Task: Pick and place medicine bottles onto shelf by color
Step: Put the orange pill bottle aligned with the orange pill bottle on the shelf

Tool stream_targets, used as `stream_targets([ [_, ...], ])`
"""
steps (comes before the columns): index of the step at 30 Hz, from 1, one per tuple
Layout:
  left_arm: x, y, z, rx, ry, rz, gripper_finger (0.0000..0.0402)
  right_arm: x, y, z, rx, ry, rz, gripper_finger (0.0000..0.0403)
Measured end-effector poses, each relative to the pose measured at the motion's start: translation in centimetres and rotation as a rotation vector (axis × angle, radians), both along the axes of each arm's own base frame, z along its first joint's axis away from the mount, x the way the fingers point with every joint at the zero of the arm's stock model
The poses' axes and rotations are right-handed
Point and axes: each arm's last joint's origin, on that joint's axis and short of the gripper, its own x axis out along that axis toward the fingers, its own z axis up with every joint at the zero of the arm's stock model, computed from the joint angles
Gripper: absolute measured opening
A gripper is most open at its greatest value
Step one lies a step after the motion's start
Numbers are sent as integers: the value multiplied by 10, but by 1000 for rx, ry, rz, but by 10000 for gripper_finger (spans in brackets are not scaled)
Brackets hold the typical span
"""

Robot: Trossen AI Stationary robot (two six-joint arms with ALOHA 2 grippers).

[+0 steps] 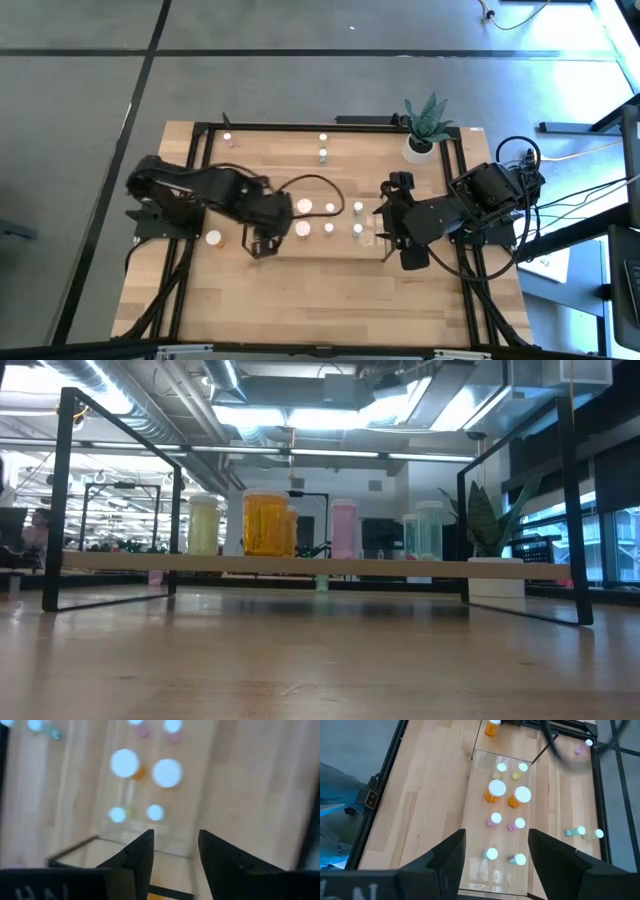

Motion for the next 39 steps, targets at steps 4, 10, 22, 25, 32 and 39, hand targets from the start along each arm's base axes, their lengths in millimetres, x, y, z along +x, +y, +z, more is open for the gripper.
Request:
stream_targets([
  [4, -22, -21, 12, -65, -62, 23, 147, 0, 0, 0, 0, 0, 1, 217],
  [10, -45, -47, 20, -143, -107, 81, 147, 0, 0, 0, 4, 0, -2, 217],
  [22, -86, -78, 0, -231, -29, 209, 147, -2, 5, 0, 19, 0, -2, 217],
  [25, -104, -75, -12, -244, 26, 250, 147, -3, 6, 0, 18, 0, 2, 217],
  [32, -142, -65, -36, -198, 76, 227, 147, -4, 8, 0, 51, 23, 50, 217],
  [39, -159, -64, -69, -93, 154, 162, 147, -4, 10, 0, 76, 34, 95, 217],
])
